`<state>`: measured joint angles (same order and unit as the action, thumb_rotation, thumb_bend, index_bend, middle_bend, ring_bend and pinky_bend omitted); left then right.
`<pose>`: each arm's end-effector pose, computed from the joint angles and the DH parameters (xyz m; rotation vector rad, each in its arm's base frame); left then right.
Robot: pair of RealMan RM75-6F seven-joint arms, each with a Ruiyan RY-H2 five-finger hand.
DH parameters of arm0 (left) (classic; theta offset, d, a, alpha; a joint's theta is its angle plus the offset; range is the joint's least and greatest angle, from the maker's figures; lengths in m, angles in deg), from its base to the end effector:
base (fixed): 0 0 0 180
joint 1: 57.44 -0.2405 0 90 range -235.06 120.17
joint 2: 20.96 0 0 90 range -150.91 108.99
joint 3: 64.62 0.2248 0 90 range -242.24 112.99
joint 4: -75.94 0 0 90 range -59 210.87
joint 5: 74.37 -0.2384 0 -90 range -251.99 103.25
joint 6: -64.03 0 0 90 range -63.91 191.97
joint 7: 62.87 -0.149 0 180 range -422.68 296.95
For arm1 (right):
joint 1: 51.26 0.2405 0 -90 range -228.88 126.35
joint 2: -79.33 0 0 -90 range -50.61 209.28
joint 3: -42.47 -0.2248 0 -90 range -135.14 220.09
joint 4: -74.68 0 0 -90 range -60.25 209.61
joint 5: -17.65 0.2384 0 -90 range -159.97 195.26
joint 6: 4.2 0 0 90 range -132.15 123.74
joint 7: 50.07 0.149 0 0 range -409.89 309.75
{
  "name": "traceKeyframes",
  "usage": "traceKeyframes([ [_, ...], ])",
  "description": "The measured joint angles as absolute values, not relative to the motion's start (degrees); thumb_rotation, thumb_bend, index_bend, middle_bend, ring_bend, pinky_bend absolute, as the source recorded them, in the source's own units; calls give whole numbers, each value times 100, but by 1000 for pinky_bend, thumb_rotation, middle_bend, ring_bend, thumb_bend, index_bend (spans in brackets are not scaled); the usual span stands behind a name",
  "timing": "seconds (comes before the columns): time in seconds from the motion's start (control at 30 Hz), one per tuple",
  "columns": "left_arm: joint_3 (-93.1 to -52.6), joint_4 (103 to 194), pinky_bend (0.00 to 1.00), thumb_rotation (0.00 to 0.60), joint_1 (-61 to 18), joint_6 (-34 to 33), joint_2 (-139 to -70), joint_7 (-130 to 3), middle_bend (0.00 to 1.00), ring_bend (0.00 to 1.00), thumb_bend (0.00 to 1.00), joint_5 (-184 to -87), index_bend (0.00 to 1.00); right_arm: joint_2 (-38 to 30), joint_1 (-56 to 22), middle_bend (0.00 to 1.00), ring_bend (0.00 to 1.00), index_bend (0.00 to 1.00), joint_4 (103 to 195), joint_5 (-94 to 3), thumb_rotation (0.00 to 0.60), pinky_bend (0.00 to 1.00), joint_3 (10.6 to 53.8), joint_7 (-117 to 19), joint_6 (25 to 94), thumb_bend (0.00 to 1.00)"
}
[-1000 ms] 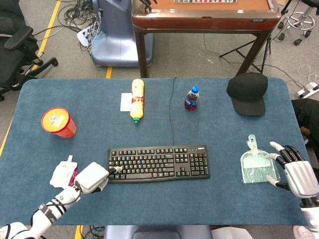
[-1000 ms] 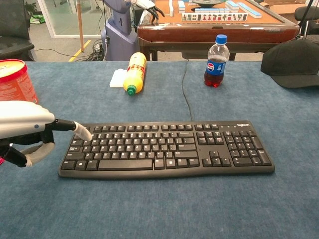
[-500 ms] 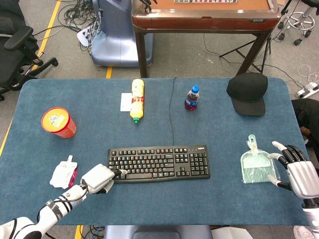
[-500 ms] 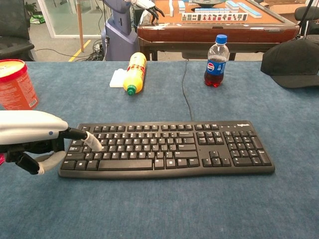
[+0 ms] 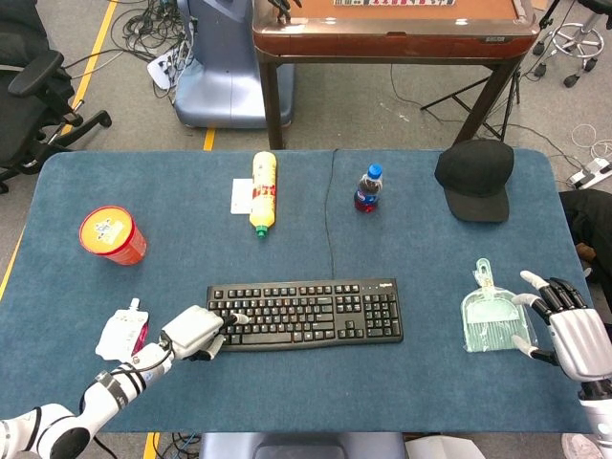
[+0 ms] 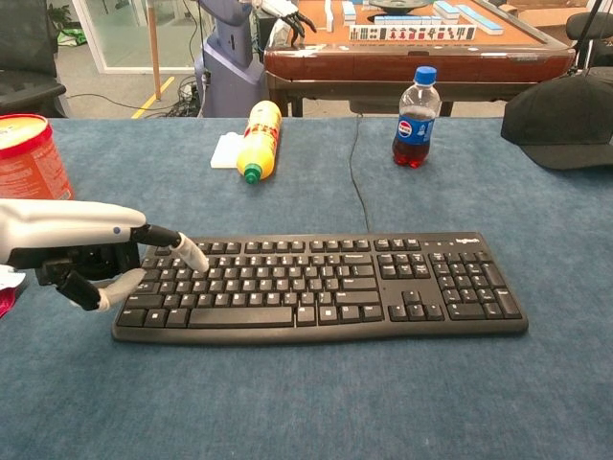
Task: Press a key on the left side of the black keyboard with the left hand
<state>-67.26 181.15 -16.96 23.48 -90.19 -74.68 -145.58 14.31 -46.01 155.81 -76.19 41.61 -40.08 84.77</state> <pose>-0.1383 0.2595 -0.0224 -2.2186 -1.1305 -0.7249 -0.3135 -0.1817 0.1317 1.4911 -0.8249 0.9908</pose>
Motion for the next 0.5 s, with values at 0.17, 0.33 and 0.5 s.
traceKeyframes([
  [0.17,-6729,18021,1000,600,-1534,2422,-9109,-7619,884,941,703,-14357,192,1426,-4579,169,168,383,15572,-7604,600,170,4151,-3989,8439,14],
  [0.33,-6692,17955,1000,600,-1403,2457,-9198,-7792,884,941,703,-14116,191,1434,-4568,169,168,383,15565,-7601,600,170,4143,-3978,8432,15],
  [0.5,-6630,17877,1000,600,-1298,2478,-9293,-7922,884,940,703,-13953,190,1426,-4553,169,168,383,15527,-7596,600,170,4143,-3945,8406,14],
])
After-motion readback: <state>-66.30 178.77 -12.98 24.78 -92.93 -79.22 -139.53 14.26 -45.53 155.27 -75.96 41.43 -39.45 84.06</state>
